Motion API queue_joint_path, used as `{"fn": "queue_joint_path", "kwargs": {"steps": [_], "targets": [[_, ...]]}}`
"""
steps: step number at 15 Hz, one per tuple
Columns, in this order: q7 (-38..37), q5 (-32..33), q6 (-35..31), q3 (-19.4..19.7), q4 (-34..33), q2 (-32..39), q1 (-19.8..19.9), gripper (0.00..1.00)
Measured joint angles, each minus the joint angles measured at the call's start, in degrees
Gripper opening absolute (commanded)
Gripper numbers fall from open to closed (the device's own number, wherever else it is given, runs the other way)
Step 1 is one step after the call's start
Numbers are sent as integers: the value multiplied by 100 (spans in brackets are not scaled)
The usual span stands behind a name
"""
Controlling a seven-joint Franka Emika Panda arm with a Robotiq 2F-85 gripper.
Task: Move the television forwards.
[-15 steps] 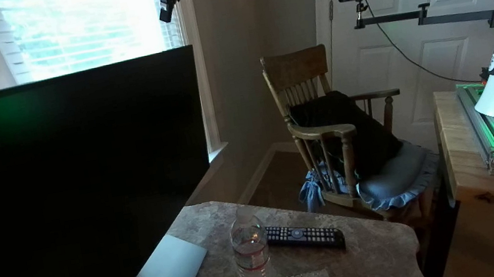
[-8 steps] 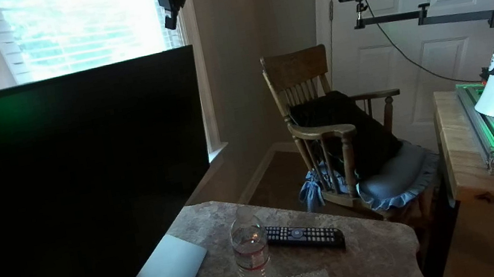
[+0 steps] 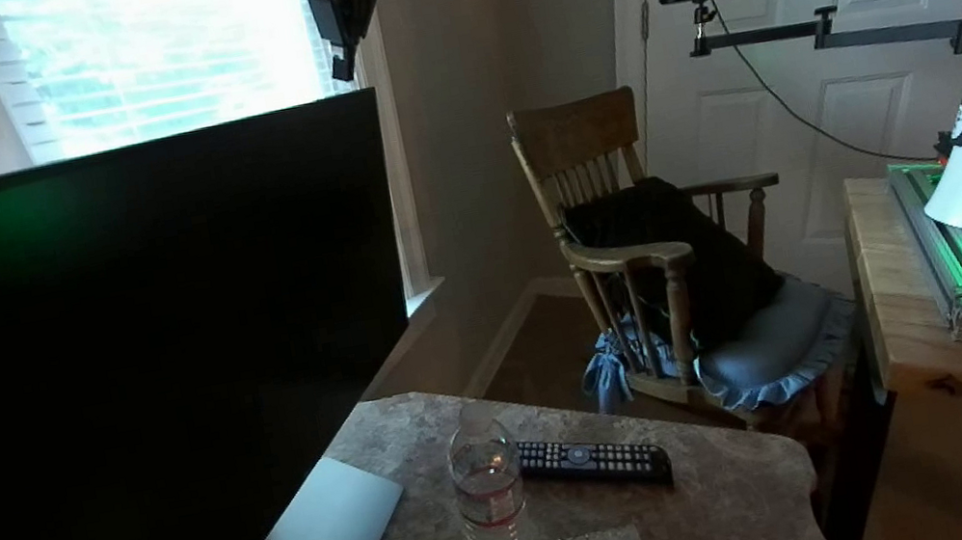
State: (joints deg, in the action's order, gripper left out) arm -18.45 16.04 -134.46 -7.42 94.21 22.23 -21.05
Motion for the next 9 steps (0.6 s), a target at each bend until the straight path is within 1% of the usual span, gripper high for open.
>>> {"fn": "queue_joint_path", "kwargs": {"steps": [9], "targets": [[1,-11,-70,3,-17,99,4,0]]}}
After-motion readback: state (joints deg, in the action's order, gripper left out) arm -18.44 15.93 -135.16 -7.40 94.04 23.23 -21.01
